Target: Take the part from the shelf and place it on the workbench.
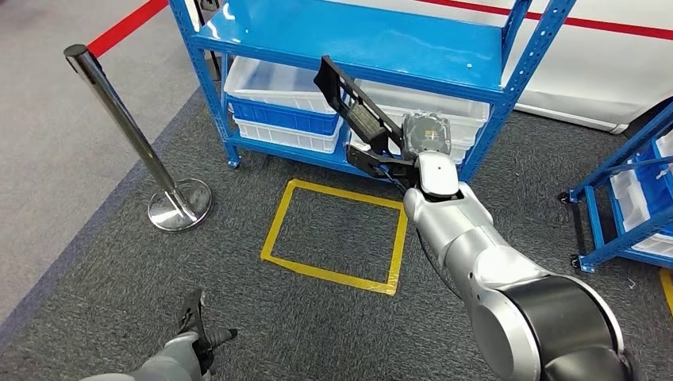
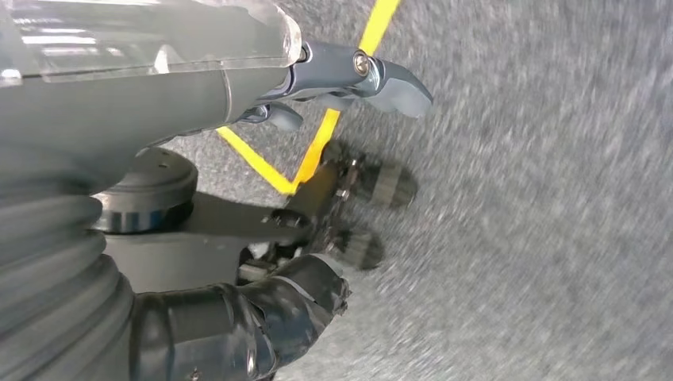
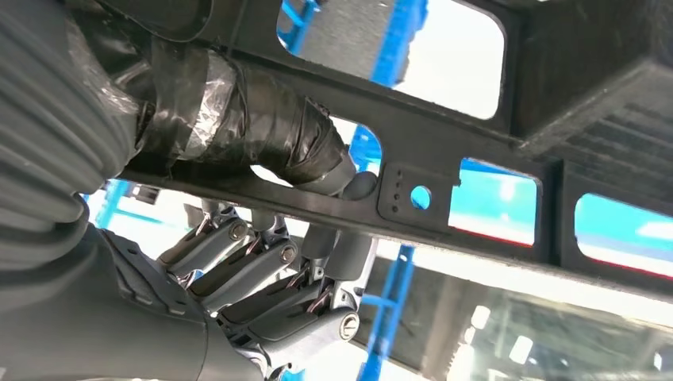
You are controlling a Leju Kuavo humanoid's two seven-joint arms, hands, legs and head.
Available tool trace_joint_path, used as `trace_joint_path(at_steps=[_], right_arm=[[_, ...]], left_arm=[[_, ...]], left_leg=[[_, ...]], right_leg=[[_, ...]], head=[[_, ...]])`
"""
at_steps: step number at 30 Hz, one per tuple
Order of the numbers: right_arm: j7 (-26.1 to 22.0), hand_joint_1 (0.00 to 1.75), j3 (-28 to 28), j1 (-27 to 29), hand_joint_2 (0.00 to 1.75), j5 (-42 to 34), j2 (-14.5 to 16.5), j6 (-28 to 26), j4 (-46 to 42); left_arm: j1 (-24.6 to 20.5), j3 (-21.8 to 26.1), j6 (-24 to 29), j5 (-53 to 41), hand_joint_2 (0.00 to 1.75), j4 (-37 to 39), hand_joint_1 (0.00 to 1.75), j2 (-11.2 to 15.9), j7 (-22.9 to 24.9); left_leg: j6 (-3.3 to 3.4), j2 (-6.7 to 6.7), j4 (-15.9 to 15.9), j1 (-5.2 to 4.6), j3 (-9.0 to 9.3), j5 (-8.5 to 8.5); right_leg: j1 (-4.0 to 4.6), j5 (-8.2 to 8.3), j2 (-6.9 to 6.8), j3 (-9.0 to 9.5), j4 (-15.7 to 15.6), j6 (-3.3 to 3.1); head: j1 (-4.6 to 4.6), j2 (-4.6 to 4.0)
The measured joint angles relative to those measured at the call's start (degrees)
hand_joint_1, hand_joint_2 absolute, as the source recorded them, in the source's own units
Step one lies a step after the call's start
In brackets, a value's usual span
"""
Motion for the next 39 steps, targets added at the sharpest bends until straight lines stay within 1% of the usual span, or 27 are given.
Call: trace_joint_path(at_steps=[2, 3, 4, 5, 6, 8, 10, 12, 14, 16, 18, 19, 20, 21, 23, 24, 25, 27, 28, 30, 31, 32, 33, 34, 35, 37, 39], right_arm=[[0.00, 1.75, -0.05, 0.14, 1.75, 0.00, -0.14, -0.21, 0.04], [0.01, 1.75, -0.05, 0.28, 1.75, 0.00, -0.18, -0.22, 0.08], [0.02, 1.75, -0.06, 0.42, 1.75, 0.00, -0.21, -0.21, 0.12], [0.05, 1.75, -0.06, 0.50, 1.75, 0.00, -0.21, -0.21, 0.14], [0.07, 1.75, -0.06, 0.52, 1.75, 0.00, -0.21, -0.21, 0.14], [0.10, 1.75, -0.07, 0.42, 1.75, 0.00, -0.27, -0.21, 0.13], [0.08, 1.75, -0.08, 0.38, 1.75, 0.00, -0.32, -0.21, 0.12], [0.05, 1.75, -0.08, 0.44, 1.75, 0.00, -0.23, -0.21, 0.12], [0.03, 1.75, -0.08, 0.42, 1.75, 0.01, -0.08, -0.21, 0.09], [0.01, 1.75, -0.08, 0.37, 1.75, 0.02, -0.03, -0.21, 0.07], [-0.01, 1.75, -0.08, 0.47, 1.75, 0.02, -0.06, -0.18, 0.10], [0.00, 1.75, -0.08, 0.54, 1.75, 0.02, -0.07, -0.17, 0.12], [0.01, 1.75, -0.08, 0.60, 1.75, 0.02, -0.07, -0.16, 0.13], [0.01, 1.75, -0.08, 0.62, 1.75, 0.02, -0.06, -0.16, 0.13], [0.02, 1.75, -0.08, 0.53, 1.75, 0.02, -0.08, -0.14, 0.10], [0.02, 1.75, -0.08, 0.47, 1.75, 0.02, -0.10, -0.13, 0.09], [0.02, 1.75, -0.08, 0.41, 1.75, 0.02, -0.12, -0.10, 0.09], [0.02, 1.75, -0.08, 0.36, 1.75, 0.02, -0.13, -0.07, 0.08], [0.02, 1.75, -0.08, 0.34, 1.75, 0.02, -0.13, -0.04, 0.06], [0.50, 1.75, -0.08, 0.28, 1.75, -0.02, -0.38, -0.02, 0.02], [1.39, 1.75, -0.08, 0.36, 1.75, -0.21, -1.03, -0.08, 0.01], [2.38, 1.75, -0.09, 0.53, 1.75, -0.56, -2.07, -0.21, 0.01], [3.29, 1.75, -0.12, 0.80, 1.75, -0.97, -3.63, -0.44, 0.01], [3.72, 1.75, -0.17, 1.12, 1.75, -1.41, -5.25, -0.70, 0.00], [3.75, 1.75, -0.26, 1.35, 1.75, -1.71, -6.78, -0.94, 0.00], [3.85, 1.75, -0.54, 1.40, 1.75, -1.86, -9.05, -1.35, -0.02], [4.15, 1.75, -0.72, 1.30, 1.75, -1.41, -10.24, -1.50, -0.03]], left_arm=[[-0.02, 0.00, 0.02, -0.01, 1.75, -0.01, 0.00, 0.00, 0.00], [0.05, 0.00, 0.02, -0.01, 1.75, 0.00, 0.00, 0.00, 0.00], [0.12, 0.00, 0.02, -0.01, 1.75, -0.01, 0.00, 0.00, 0.00], [0.16, 0.00, 0.02, -0.01, 1.75, -0.01, 0.00, -0.01, 0.00], [0.16, 0.00, 0.02, -0.01, 1.75, 0.00, 0.00, -0.03, 0.00], [0.03, 0.00, 0.02, -0.04, 1.75, 0.01, 0.00, -0.05, 0.01], [-0.06, -0.01, 0.04, -0.09, 1.75, 0.01, 0.00, -0.06, 0.06], [0.05, -0.02, 0.12, -0.16, 1.75, -0.01, 0.00, 0.05, 0.15], [0.03, -0.02, 0.20, -0.22, 1.75, -0.03, 0.00, 0.21, 0.20], [-0.11, -0.02, 0.21, -0.25, 1.75, -0.03, 0.00, 0.21, 0.20], [-0.08, -0.02, 0.20, -0.30, 1.75, -0.02, 0.00, 0.18, 0.21], [-0.05, -0.02, 0.21, -0.35, 1.75, -0.01, 0.00, 0.18, 0.23], [-0.04, -0.02, 0.23, -0.40, 1.75, -0.01, 0.00, 0.18, 0.27], [-0.08, -0.02, 0.25, -0.44, 1.75, -0.01, 0.00, 0.19, 0.30], [-0.30, -0.03, 0.29, -0.47, 1.75, -0.01, 0.00, 0.20, 0.33], [-0.43, -0.04, 0.30, -0.48, 1.75, -0.01, 0.00, 0.19, 0.33], [-0.51, -0.05, 0.31, -0.48, 1.75, -0.01, 0.00, 0.18, 0.33], [-0.50, -0.07, 0.31, -0.49, 1.75, -0.01, 0.00, 0.16, 0.34], [-0.49, -0.07, 0.31, -0.49, 1.75, -0.01, 0.00, 0.15, 0.34], [-0.38, -0.11, 0.14, -0.79, 1.75, -0.02, 0.00, 0.08, -0.25], [0.35, -0.35, -0.23, -1.46, 1.75, -0.02, 0.00, -0.32, -1.87], [1.53, -0.76, -0.61, -2.37, 1.75, -0.01, 0.00, -0.85, -4.48], [3.30, -1.30, -0.96, -3.32, 1.75, 0.00, 0.00, -1.62, -7.64], [5.30, -1.92, -1.13, -4.05, 1.75, 0.01, 0.00, -2.50, -10.52], [7.27, -2.43, -1.09, -4.44, 1.75, 0.02, 0.00, -3.16, -12.36], [10.92, -3.10, -1.04, -4.69, 1.75, 0.08, 0.00, -4.35, -13.41], [12.73, -3.62, -1.13, -4.77, 1.75, 0.15, 0.00, -5.01, -13.22]], left_leg=[[0.28, -1.15, -0.01, -0.01, -0.26, 0.22], [0.32, -1.80, 0.02, -0.02, -0.35, 0.31], [0.30, -2.51, 0.07, -0.01, -0.42, 0.38], [0.24, -3.22, 0.17, 0.00, -0.45, 0.43], [0.14, -3.91, 0.31, 0.02, -0.48, 0.45], [-0.37, -5.10, 0.68, -0.02, -0.90, 0.54], [-1.21, -6.13, 0.76, 0.10, -1.53, 0.91], [-1.98, -6.97, 0.55, 0.31, -2.00, 1.26], [-2.57, -5.34, 2.48, 0.16, -3.17, -0.06], [-2.98, -2.52, 8.67, 0.06, -5.92, -3.39], [-3.15, -1.47, 15.07, 0.14, -8.73, -5.77], [-3.11, -1.32, 15.91, 0.16, -9.02, -5.65], [-2.99, -1.17, 14.48, 0.15, -8.14, -4.55], [-2.76, -0.69, 11.08, 0.07, -6.24, -2.79], [-2.00, 1.52, 3.49, -0.49, -2.18, -0.33], [-1.54, 2.30, 1.26, -0.81, -1.05, 0.11], [-1.15, 2.54, 0.34, -1.08, -0.67, 0.04], [-0.52, 1.25, 0.10, -1.04, -0.66, 0.23], [-0.26, 0.62, -0.09, -0.88, -0.61, 0.37], [0.38, -0.38, -0.44, -0.51, -0.50, 0.65], [0.61, -0.94, -0.48, -0.49, -0.53, 0.68], [0.82, -1.56, -0.45, -0.49, -0.55, 0.67], [0.96, -2.38, -0.39, -0.51, -0.54, 0.65], [1.03, -3.38, -0.27, -0.51, -0.53, 0.61], [1.08, -4.32, -0.11, -0.51, -0.52, 0.55], [0.94, -5.99, 0.31, -0.47, -0.57, 0.35], [0.55, -7.06, 0.71, -0.46, -1.04, 0.24]], right_leg=[[-0.15, -3.24, 1.33, -3.30, 7.34, 0.20], [-0.21, -3.71, 1.48, -4.33, 9.59, 0.25], [-0.29, -3.11, 1.56, -4.41, 9.81, 0.26], [-0.41, -1.56, 1.74, -3.42, 7.83, 0.22], [-0.58, 0.48, 2.28, -1.59, 4.16, 0.16], [-0.92, 2.79, 4.55, 1.71, -2.49, 0.03], [-0.85, 2.82, 5.76, 2.65, -4.71, -0.14], [-0.86, 3.16, 4.62, 2.72, -5.16, -0.69], [-1.10, 3.60, 3.31, 2.93, -5.77, -1.46], [-0.98, 3.75, 2.06, 3.04, -6.06, -1.90], [-0.75, 3.70, 0.76, 3.04, -6.03, -2.02], [-0.66, 3.66, 0.11, 3.04, -6.02, -2.04], [-0.59, 3.61, -0.54, 3.07, -6.02, -2.02], [-0.53, 3.54, -1.15, 3.14, -6.01, -1.96], [-0.26, 3.32, -2.29, 3.27, -5.97, -1.69], [-0.07, 3.22, -2.82, 3.32, -5.96, -1.50], [0.12, 3.12, -3.37, 3.37, -5.98, -1.30], [0.28, 2.86, -4.25, 3.50, -6.00, -0.77], [0.18, 2.45, -3.67, 3.41, -5.65, -0.44], [-0.13, 0.13, -0.97, 1.92, -2.23, 0.12], [-0.24, -1.66, 0.48, 0.38, 1.22, 0.30], [-0.29, -3.44, 1.19, -1.43, 5.20, 0.43], [-0.33, -4.55, 1.48, -3.01, 8.53, 0.56], [-0.39, -4.69, 1.60, -3.91, 10.28, 0.64], [-0.46, -3.67, 1.71, -3.80, 9.77, 0.62], [-0.56, 0.58, 2.95, -1.10, 2.81, 0.23], [-0.69, 3.21, 5.19, 1.68, -3.84, -0.07]], head=[[0.02, 0.00], [0.03, 0.00], [0.03, 0.00], [0.02, 0.00], [0.02, 0.00], [-0.01, 0.00], [0.01, 0.00], [0.03, 0.00], [-0.20, 0.00], [-0.42, 0.00], [-0.43, 0.00], [-0.44, 0.00], [-0.44, 0.00], [-0.45, 0.00], [-0.44, 0.00], [-0.42, 0.00], [-0.40, 0.00], [-0.37, 0.00], [-0.37, 0.00], [-0.35, 0.00], [-0.37, 0.00], [-0.38, 0.00], [-0.38, 0.00], [-0.38, 0.00], [-0.36, 0.00], [-0.35, 0.00], [-0.38, 0.00]])
